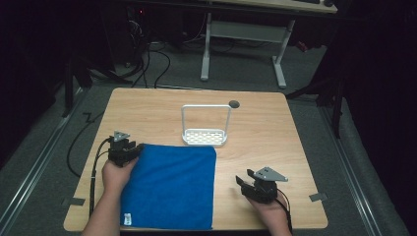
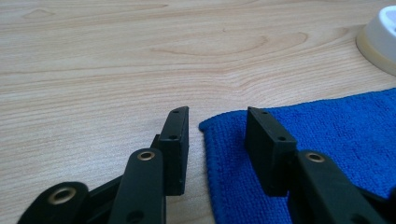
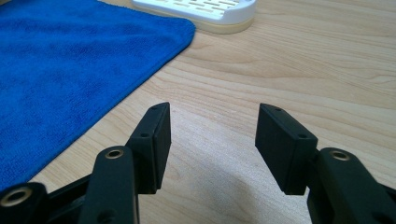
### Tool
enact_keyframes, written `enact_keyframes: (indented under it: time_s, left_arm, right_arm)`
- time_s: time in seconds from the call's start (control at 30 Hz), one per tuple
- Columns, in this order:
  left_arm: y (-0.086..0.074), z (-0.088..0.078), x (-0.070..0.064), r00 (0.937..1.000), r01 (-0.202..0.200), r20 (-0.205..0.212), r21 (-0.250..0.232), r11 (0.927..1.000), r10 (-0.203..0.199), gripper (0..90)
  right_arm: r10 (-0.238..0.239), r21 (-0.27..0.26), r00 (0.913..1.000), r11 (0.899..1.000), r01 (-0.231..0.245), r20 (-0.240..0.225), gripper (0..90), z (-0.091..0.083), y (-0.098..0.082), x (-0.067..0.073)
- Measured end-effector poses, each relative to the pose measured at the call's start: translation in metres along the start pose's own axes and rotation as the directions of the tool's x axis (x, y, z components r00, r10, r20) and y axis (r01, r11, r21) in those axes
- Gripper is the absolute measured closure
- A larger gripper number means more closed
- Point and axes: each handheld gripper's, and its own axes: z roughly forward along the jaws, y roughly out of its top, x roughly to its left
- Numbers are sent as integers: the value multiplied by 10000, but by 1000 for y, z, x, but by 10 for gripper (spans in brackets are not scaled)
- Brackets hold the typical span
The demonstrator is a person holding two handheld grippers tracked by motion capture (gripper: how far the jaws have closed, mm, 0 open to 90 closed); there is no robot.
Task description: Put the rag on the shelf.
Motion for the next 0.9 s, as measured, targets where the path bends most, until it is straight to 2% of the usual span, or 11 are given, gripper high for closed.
enact_keyframes:
  time_s: [0.17,0.23,0.33,0.5,0.63,0.7,0.73,0.77,0.83,0.9]
  left_arm:
    - [0,1,0,10000,59,28,130,9999,-60,628]
    - [1,2,-1,9998,-194,12,219,9996,194,627]
    - [1,3,-3,9995,-287,-91,201,9994,289,644]
    - [1,2,-4,9991,-432,-36,248,9988,433,755]
    - [0,2,-2,9998,-190,121,270,9995,187,850]
    - [0,2,-2,9997,-193,121,270,9995,190,866]
    - [0,1,-3,9996,-279,88,268,9993,277,869]
    - [0,1,-3,9996,-279,88,268,9993,277,871]
    - [0,1,-3,9995,-323,50,219,9992,322,871]
    - [0,1,-3,9996,-292,64,185,9994,291,872]
  right_arm:
    - [-140,73,9998,9999,141,-115,455,1,0,1]
    - [-252,30,9996,9997,252,-144,454,2,0,3]
    - [-383,-22,9990,9993,382,-216,455,3,0,5]
    - [-452,-46,9983,9990,450,-372,452,8,5,9]
    - [-500,26,9981,9987,501,-366,484,24,24,10]
    - [-515,43,9981,9987,516,-327,500,28,28,10]
    - [-520,272,9984,9982,525,-218,564,37,36,12]
    - [-520,272,9984,9982,525,-218,564,37,36,12]
    - [-298,497,9985,9983,321,-460,631,55,47,14]
    - [-202,486,9991,9986,220,-370,645,69,53,15]
